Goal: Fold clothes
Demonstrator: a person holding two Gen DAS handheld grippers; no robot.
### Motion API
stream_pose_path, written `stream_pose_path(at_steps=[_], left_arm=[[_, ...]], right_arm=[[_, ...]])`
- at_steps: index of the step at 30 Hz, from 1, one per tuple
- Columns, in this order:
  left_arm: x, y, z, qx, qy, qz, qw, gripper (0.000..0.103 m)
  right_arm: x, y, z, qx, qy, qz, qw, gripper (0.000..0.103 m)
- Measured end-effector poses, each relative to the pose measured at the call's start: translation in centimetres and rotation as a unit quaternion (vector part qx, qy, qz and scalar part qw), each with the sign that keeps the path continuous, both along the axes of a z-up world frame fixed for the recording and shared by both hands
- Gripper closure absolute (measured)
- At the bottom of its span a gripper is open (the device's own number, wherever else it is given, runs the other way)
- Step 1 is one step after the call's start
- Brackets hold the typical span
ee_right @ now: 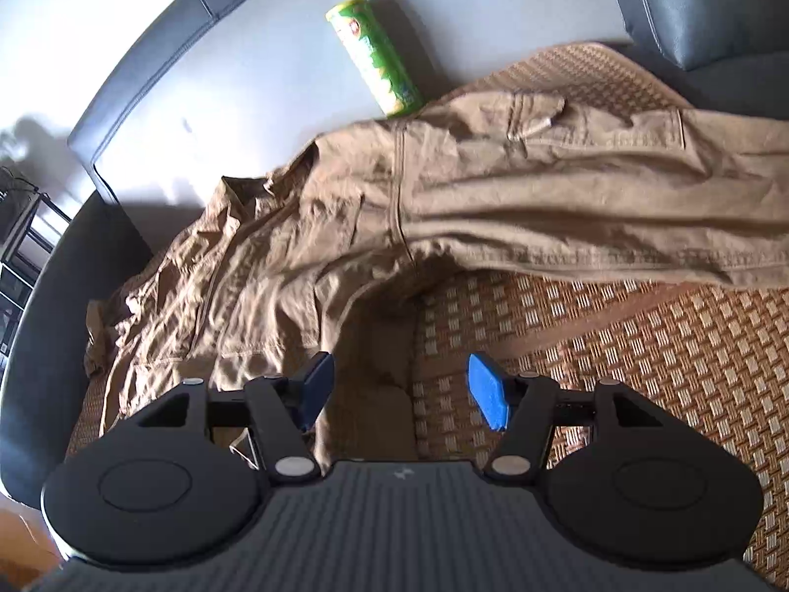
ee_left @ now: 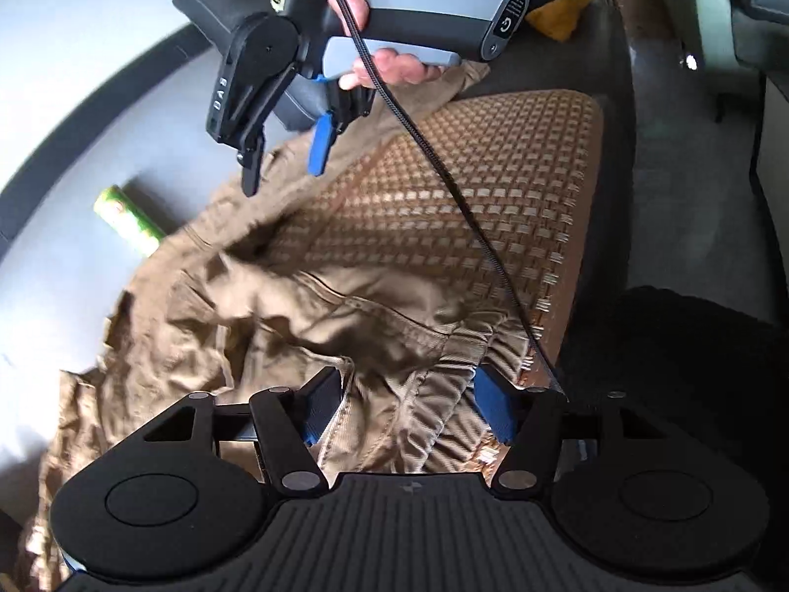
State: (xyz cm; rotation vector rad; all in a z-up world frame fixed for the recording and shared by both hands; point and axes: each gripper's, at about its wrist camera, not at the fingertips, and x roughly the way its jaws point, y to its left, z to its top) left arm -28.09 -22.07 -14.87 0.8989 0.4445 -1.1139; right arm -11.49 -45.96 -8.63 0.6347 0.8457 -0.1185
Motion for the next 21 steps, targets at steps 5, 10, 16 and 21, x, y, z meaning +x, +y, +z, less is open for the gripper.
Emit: stream_pose_path(at_steps=[5, 10, 16, 21], left_arm=[[-0.2, -1.6, -1.3, -0.006, -0.019, 0.001, 0.9998, 0.029], [0.8, -2.6, -1.7, -0.030, -0.009, 0.023, 0.9992, 0.043], [1.7, -2.7, -2.1, -0.029, 0.028, 0.014, 0.9991, 0.102], [2.4, -1.2, -1.9, -0.047, 0.072, 0.012, 0.9962, 0.103]], right_arm=[[2.1, -1.0, -1.8, 0.030, 0.005, -0.019, 0.999, 0.037], [6.7, -2.0, -4.4, 0.097, 0.002, -0.049, 0.994, 0.037], [10.4, -1.7, -7.3, 0.131, 0.026, -0.078, 0.988, 0.081], [9.9, -1.4, -3.9, 0.057, -0.041, -0.034, 0.997, 0.092]])
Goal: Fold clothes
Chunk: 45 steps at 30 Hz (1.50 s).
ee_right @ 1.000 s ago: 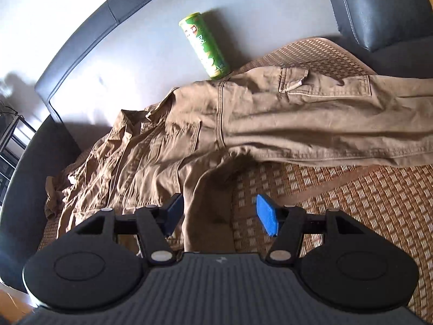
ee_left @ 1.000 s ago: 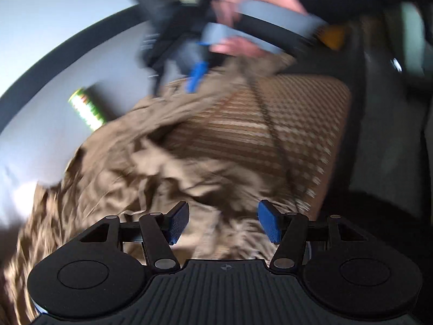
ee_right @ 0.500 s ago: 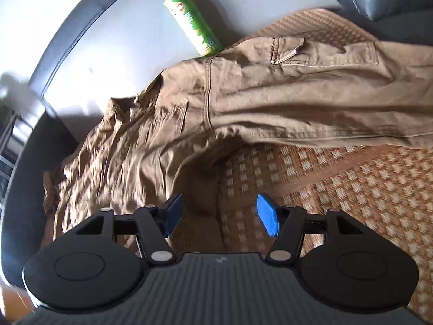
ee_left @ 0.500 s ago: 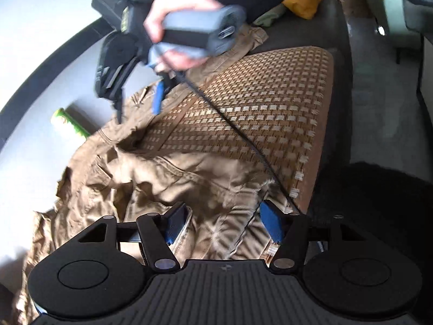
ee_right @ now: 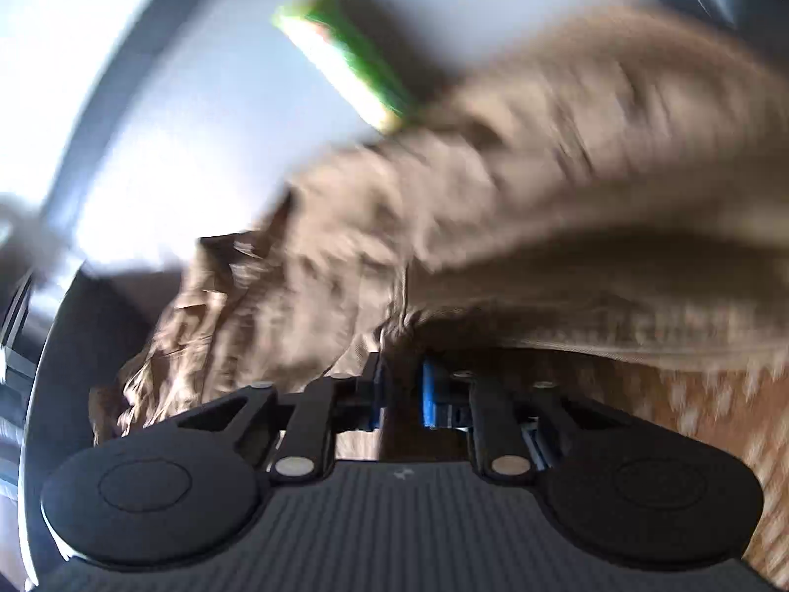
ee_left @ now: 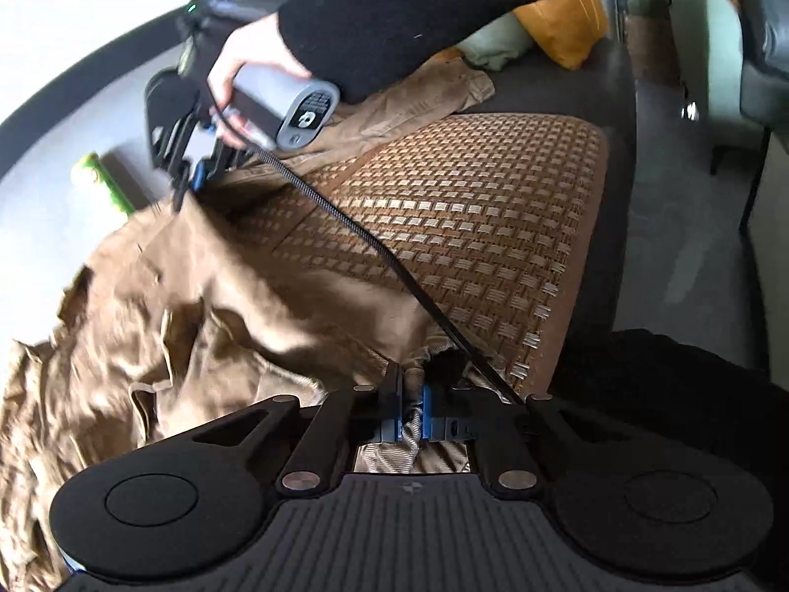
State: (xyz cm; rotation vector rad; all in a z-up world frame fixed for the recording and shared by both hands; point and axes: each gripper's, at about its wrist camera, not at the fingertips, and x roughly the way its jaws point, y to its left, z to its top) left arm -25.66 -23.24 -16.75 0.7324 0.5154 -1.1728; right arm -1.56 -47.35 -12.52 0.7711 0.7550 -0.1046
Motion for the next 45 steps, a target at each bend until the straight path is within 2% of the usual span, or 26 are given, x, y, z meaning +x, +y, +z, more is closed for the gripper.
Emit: stream_pose_path(at_steps=[3, 6, 8, 9, 10, 11, 12, 13, 15, 16, 19, 20, 23, 27, 30, 32, 33, 34, 36, 37, 38, 40, 41, 43, 44, 45], left_arm=[[0.0, 0.3, 0.1, -0.008, 0.011, -0.012, 0.9998, 0.103], [-0.5, 0.4, -0.6, 0.000, 0.000, -0.019, 0.9998, 0.102], [-0.2, 0.6, -0.3, -0.008, 0.009, -0.010, 0.9999, 0.095], [-0.2, 1.0, 0.2, -0.016, 0.019, -0.004, 0.9997, 0.093], [-0.3, 1.5, 0.8, -0.026, 0.025, 0.000, 0.9993, 0.090], [-0.3, 2.0, 1.4, -0.036, 0.031, 0.003, 0.9989, 0.076], [-0.3, 2.6, 2.2, -0.046, 0.035, 0.005, 0.9983, 0.072], [-0.3, 3.3, 3.0, -0.057, 0.038, 0.007, 0.9976, 0.069], [-0.1, 5.0, 4.9, -0.080, 0.041, 0.015, 0.9959, 0.061], [0.2, 5.8, 5.6, -0.091, 0.041, 0.024, 0.9947, 0.057], [3.0, 8.3, 7.4, -0.120, 0.052, 0.081, 0.9881, 0.052], [4.3, 8.8, 7.5, -0.123, 0.053, 0.103, 0.9856, 0.052], [9.6, 9.4, 7.1, -0.114, 0.052, 0.165, 0.9783, 0.054], [17.8, 9.3, 6.5, -0.152, 0.164, 0.208, 0.9523, 0.054], [20.9, 7.7, 3.7, -0.108, 0.164, 0.242, 0.9502, 0.056], [21.4, 8.1, 1.1, -0.074, 0.166, 0.244, 0.9525, 0.058], [21.6, 8.3, -0.2, -0.057, 0.168, 0.245, 0.9532, 0.064], [21.5, 9.0, -0.8, -0.069, 0.171, 0.246, 0.9517, 0.070], [21.7, 9.9, -1.4, -0.089, 0.186, 0.253, 0.9453, 0.071], [22.1, 10.2, -1.6, -0.096, 0.198, 0.260, 0.9403, 0.079], [22.3, 10.4, -1.6, -0.100, 0.207, 0.265, 0.9366, 0.083], [22.7, 10.9, -1.0, -0.099, 0.222, 0.273, 0.9309, 0.083], [22.8, 11.2, -0.2, -0.094, 0.223, 0.282, 0.9282, 0.066], [22.2, 13.3, 2.0, -0.113, 0.204, 0.297, 0.9262, 0.058], [21.9, 14.8, 3.3, -0.130, 0.194, 0.303, 0.9239, 0.048], [21.4, 16.8, 4.6, -0.146, 0.182, 0.313, 0.9205, 0.043]], right_arm=[[0.0, -0.7, -0.8, -0.009, 0.021, -0.021, 1.000, 0.097], [0.3, -1.0, -2.8, -0.011, 0.042, -0.036, 0.998, 0.097], [0.2, -1.1, -3.7, -0.002, 0.044, -0.045, 0.998, 0.096], [0.1, -1.1, -4.1, 0.003, 0.044, -0.050, 0.998, 0.093], [-0.2, -1.0, -3.8, -0.003, 0.045, -0.052, 0.998, 0.076], [-0.7, -0.9, -3.1, -0.015, 0.046, -0.053, 0.997, 0.065], [-1.4, -0.6, -2.1, -0.032, 0.043, -0.053, 0.997, 0.051], [-2.4, 0.0, -1.0, -0.056, 0.039, -0.051, 0.996, 0.051], [-4.5, 1.2, 1.4, -0.108, 0.030, -0.046, 0.993, 0.053], [-5.6, 2.2, 2.6, -0.125, 0.018, -0.036, 0.991, 0.059], [-8.6, 5.2, 4.8, -0.097, -0.016, 0.024, 0.995, 0.073], [-9.1, 6.3, 4.8, -0.079, -0.020, 0.046, 0.996, 0.074], [-9.1, 9.6, 3.7, -0.032, -0.024, 0.100, 0.994, 0.079], [-7.0, 12.2, 0.9, -0.007, -0.015, 0.118, 0.993, 0.079], [-6.8, 12.8, -1.2, -0.001, 0.013, 0.119, 0.993, 0.080], [-8.2, 12.7, -2.3, -0.033, 0.028, 0.125, 0.991, 0.095], [-9.3, 12.2, -3.0, -0.030, 0.018, 0.120, 0.992, 0.103], [-10.4, 11.5, -3.7, -0.016, 0.003, 0.112, 0.994, 0.103], [-12.3, 9.8, -5.6, 0.062, -0.021, 0.070, 0.995, 0.103], [-12.7, 9.4, -6.2, 0.084, -0.029, 0.057, 0.994, 0.103], [-13.0, 9.3, -6.6, 0.096, -0.035, 0.049, 0.994, 0.103], [-12.9, 9.4, -6.5, 0.091, -0.032, 0.046, 0.994, 0.103], [-12.6, 9.6, -6.0, 0.084, -0.021, 0.045, 0.995, 0.103], [-11.9, 10.1, -4.1, 0.059, 0.014, 0.045, 0.997, 0.101], [-11.7, 10.8, -2.4, 0.037, 0.022, 0.052, 0.998, 0.095], [-11.5, 11.6, -0.5, 0.013, 0.023, 0.062, 0.998, 0.086]])
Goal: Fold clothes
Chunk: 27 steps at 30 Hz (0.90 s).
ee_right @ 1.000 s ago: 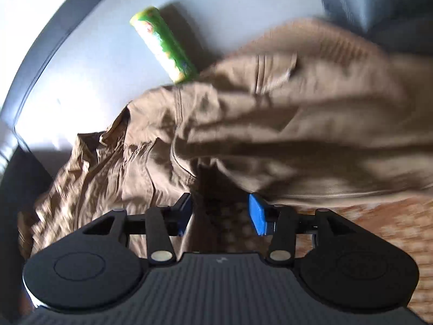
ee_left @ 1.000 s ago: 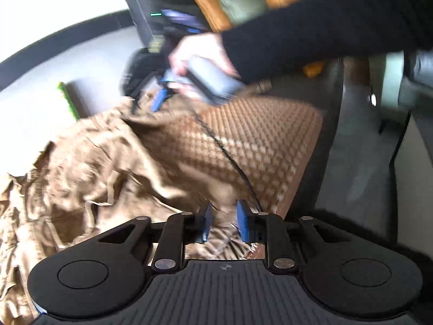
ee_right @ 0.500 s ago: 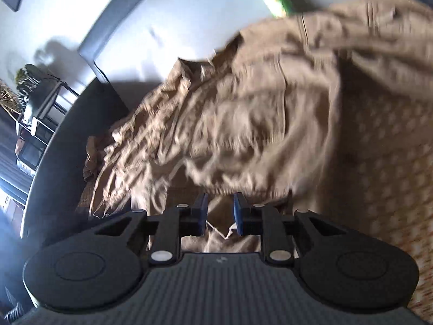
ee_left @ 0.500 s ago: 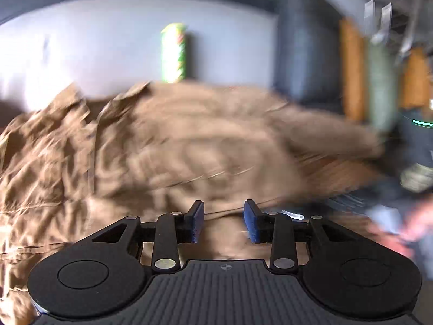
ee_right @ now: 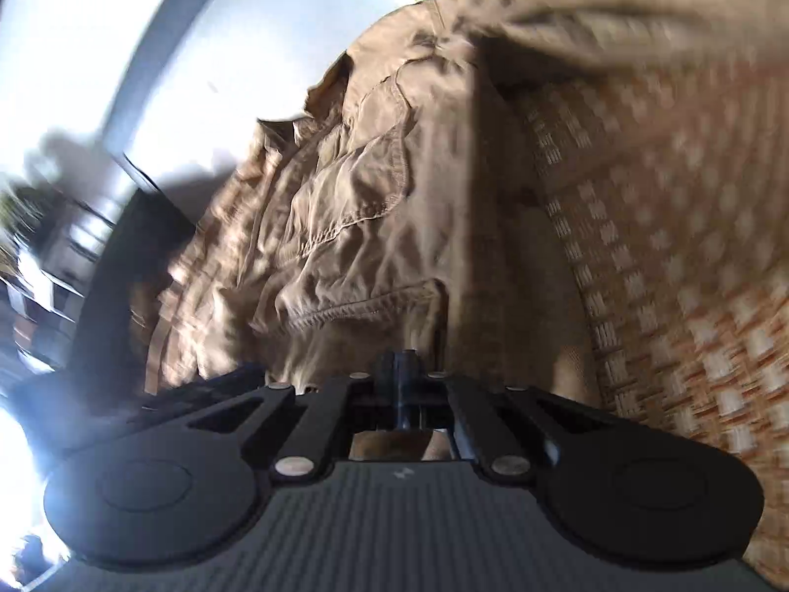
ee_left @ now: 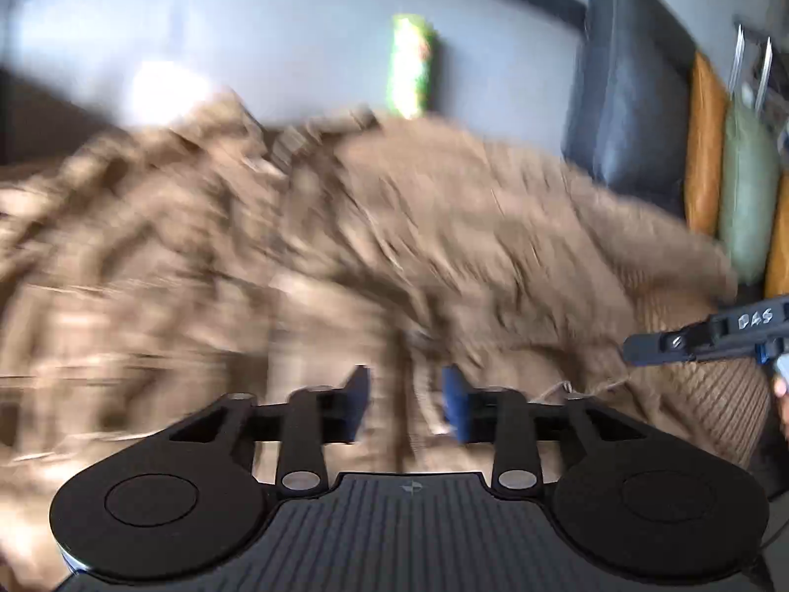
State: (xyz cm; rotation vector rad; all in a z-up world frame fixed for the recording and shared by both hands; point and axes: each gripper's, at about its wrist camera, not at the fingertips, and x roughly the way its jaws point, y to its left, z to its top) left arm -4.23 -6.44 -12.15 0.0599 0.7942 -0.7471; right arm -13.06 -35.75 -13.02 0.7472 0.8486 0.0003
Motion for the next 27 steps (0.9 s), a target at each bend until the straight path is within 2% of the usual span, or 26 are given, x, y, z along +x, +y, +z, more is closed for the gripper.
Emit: stream_pose_path(at_steps=[1, 2, 4, 6, 9, 10, 12, 14, 16, 18, 22, 27], left_arm=[[-0.5, 2.0, 1.3, -0.010, -0.014, 0.015, 0.9997, 0.035], [-0.7, 4.0, 2.3, -0.011, -0.028, 0.031, 0.9991, 0.031], [-0.4, 8.0, 3.8, -0.003, -0.045, 0.068, 0.9967, 0.029], [0.6, 11.7, 4.8, 0.010, -0.047, 0.108, 0.9930, 0.027], [2.7, 16.5, 5.9, 0.032, -0.067, 0.175, 0.9818, 0.022], [3.7, 17.4, 6.1, 0.055, -0.088, 0.187, 0.9768, 0.021], [5.7, 19.0, 6.4, 0.103, -0.131, 0.210, 0.9634, 0.017], [7.9, 19.9, 6.1, 0.162, -0.173, 0.223, 0.9456, 0.017], [10.5, 19.4, 4.2, 0.233, -0.211, 0.222, 0.9228, 0.017], [13.1, 18.9, 2.4, 0.302, -0.249, 0.220, 0.8935, 0.017], [17.7, 17.4, -0.8, 0.324, -0.238, 0.186, 0.8964, 0.017], [21.6, 17.2, -2.9, 0.311, -0.220, 0.227, 0.8964, 0.017]], right_arm=[[0.2, 0.8, 1.9, -0.023, 0.000, 0.011, 1.000, 0.079], [0.6, 1.8, 3.9, -0.037, -0.011, 0.025, 0.999, 0.077], [1.9, 4.3, 7.7, -0.055, -0.041, 0.058, 0.996, 0.063], [4.0, 7.3, 11.2, -0.073, -0.064, 0.091, 0.991, 0.053], [8.1, 12.2, 14.6, -0.083, -0.084, 0.139, 0.983, 0.050], [9.6, 13.9, 15.5, -0.085, -0.088, 0.154, 0.980, 0.050], [12.7, 17.2, 16.1, -0.082, -0.092, 0.185, 0.975, 0.048], [15.5, 20.5, 15.7, -0.081, -0.091, 0.212, 0.970, 0.047], [18.1, 23.4, 14.8, -0.088, -0.089, 0.237, 0.963, 0.046], [20.6, 26.1, 13.8, -0.091, -0.084, 0.258, 0.958, 0.046], [24.3, 29.1, 10.5, -0.073, -0.066, 0.271, 0.957, 0.046], [26.7, 29.0, 7.0, -0.047, -0.037, 0.262, 0.963, 0.046]])
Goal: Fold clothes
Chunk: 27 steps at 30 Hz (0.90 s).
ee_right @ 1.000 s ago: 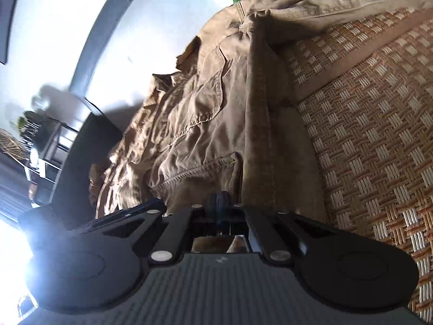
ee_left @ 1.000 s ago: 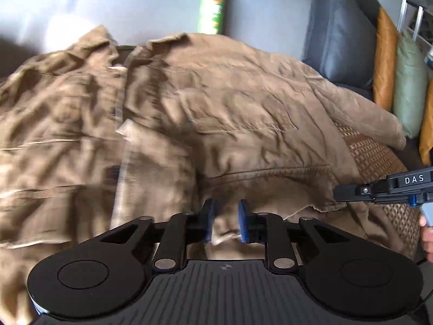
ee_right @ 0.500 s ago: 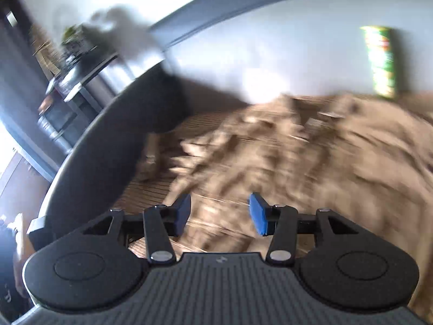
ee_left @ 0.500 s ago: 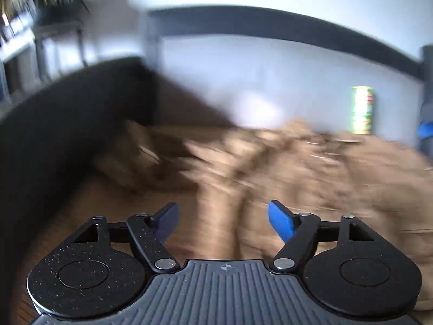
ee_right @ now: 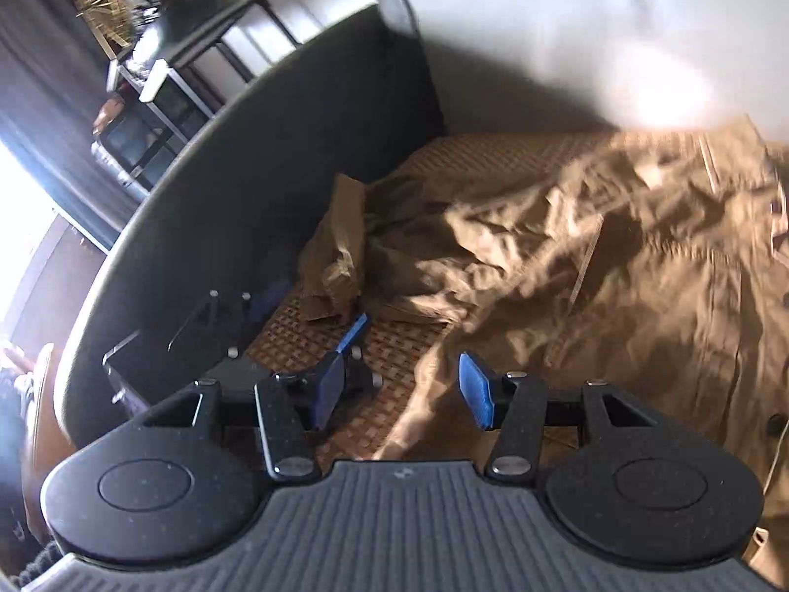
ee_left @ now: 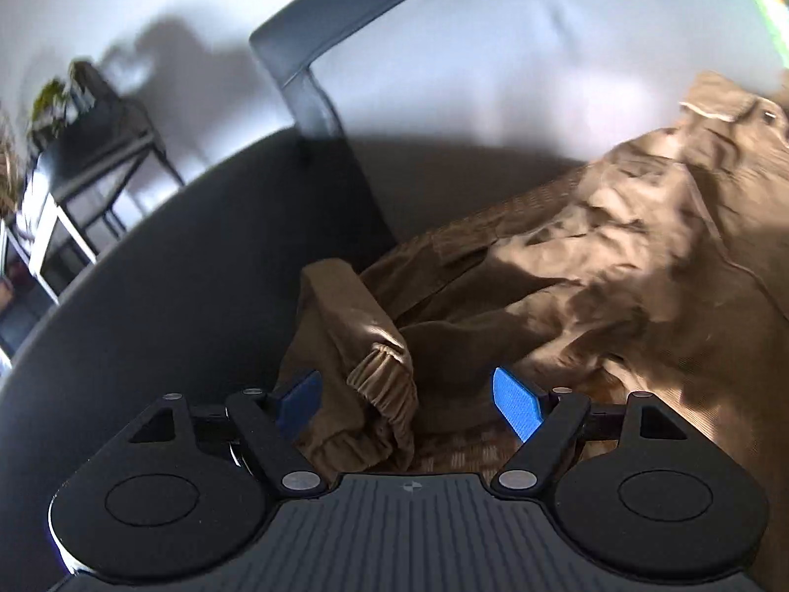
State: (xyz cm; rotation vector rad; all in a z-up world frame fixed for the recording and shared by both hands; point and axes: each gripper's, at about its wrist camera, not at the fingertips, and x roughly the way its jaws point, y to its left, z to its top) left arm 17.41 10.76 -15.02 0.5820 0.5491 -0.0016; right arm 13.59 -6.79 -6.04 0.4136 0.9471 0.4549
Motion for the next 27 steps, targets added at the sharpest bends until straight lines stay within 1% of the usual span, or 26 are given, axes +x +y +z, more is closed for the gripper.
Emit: stream_pose_path(at_steps=[1, 3, 4, 5, 6, 7, 8, 9, 11, 12, 15, 17, 18, 19, 21, 22, 24, 25, 26, 27], left_arm=[[0.4, 0.1, -0.3, 0.001, -0.005, 0.004, 1.0000, 0.017], [1.6, 0.7, -0.8, -0.009, 0.010, 0.014, 0.9998, 0.017], [2.3, 1.0, -1.0, -0.014, 0.018, 0.018, 0.9996, 0.031], [2.8, 1.6, -0.8, -0.025, 0.032, 0.023, 0.9989, 0.078], [3.2, 2.3, -0.5, -0.036, 0.048, 0.028, 0.9978, 0.081], [3.7, 3.0, -0.3, -0.046, 0.063, 0.034, 0.9964, 0.082], [3.5, 3.7, 0.9, -0.056, 0.056, 0.034, 0.9963, 0.083], [3.0, 4.5, 2.5, -0.051, 0.043, 0.036, 0.9971, 0.083], [2.2, 6.1, 5.9, -0.021, 0.006, 0.038, 0.9990, 0.084], [2.1, 7.1, 7.6, -0.004, -0.010, 0.049, 0.9987, 0.084], [3.0, 11.2, 11.8, 0.010, -0.027, 0.106, 0.9939, 0.084], [4.3, 13.8, 13.4, 0.011, -0.026, 0.146, 0.9889, 0.083], [5.0, 15.0, 14.0, 0.012, -0.024, 0.163, 0.9863, 0.079], [5.6, 15.9, 14.3, 0.011, -0.022, 0.177, 0.9839, 0.073], [6.6, 17.0, 14.5, 0.010, -0.016, 0.193, 0.9811, 0.060], [6.9, 17.1, 14.5, 0.015, -0.018, 0.193, 0.9809, 0.050], [6.7, 17.2, 14.7, 0.027, -0.019, 0.170, 0.9849, 0.047], [6.3, 17.4, 14.8, 0.039, -0.015, 0.157, 0.9867, 0.044], [5.8, 17.6, 14.9, 0.052, -0.011, 0.144, 0.9881, 0.038], [5.3, 18.3, 14.8, 0.068, 0.000, 0.140, 0.9878, 0.036]], right_arm=[[0.3, -0.3, -0.6, -0.002, 0.005, -0.003, 1.000, 0.046], [0.7, -0.7, -1.6, -0.009, 0.013, -0.006, 1.000, 0.046], [0.8, -1.0, -2.1, -0.011, 0.016, -0.008, 1.000, 0.046], [0.9, -1.3, -2.5, -0.014, 0.019, -0.012, 1.000, 0.046], [0.9, -1.6, -2.9, -0.016, 0.022, -0.018, 0.999, 0.046], [0.9, -1.8, -3.1, -0.015, 0.027, -0.022, 0.999, 0.045], [0.8, -1.9, -3.3, -0.012, 0.031, -0.025, 0.999, 0.045], [0.9, -2.0, -3.3, -0.012, 0.030, -0.024, 0.999, 0.045], [0.9, -2.0, -3.1, -0.015, 0.022, -0.017, 1.000, 0.045], [0.9, -1.9, -3.0, -0.017, 0.019, -0.014, 1.000, 0.045], [1.2, -1.2, -2.7, -0.016, 0.014, -0.007, 1.000, 0.045], [1.6, -0.4, -2.7, -0.009, 0.011, -0.001, 1.000, 0.045], [1.8, 0.2, -2.7, -0.005, 0.011, 0.002, 1.000, 0.045], [2.0, 0.7, -2.7, -0.002, 0.010, 0.007, 1.000, 0.045], [2.4, 1.7, -2.8, 0.000, 0.010, 0.015, 1.000, 0.045], [2.6, 2.2, -3.0, -0.005, 0.009, 0.019, 1.000, 0.045], [3.0, 3.3, -3.2, -0.016, 0.008, 0.029, 0.999, 0.045], [3.2, 3.8, -3.2, -0.022, 0.008, 0.034, 0.999, 0.045], [3.5, 4.2, -3.4, -0.025, 0.007, 0.039, 0.999, 0.045], [3.6, 4.6, -3.5, -0.025, 0.005, 0.043, 0.999, 0.045]])
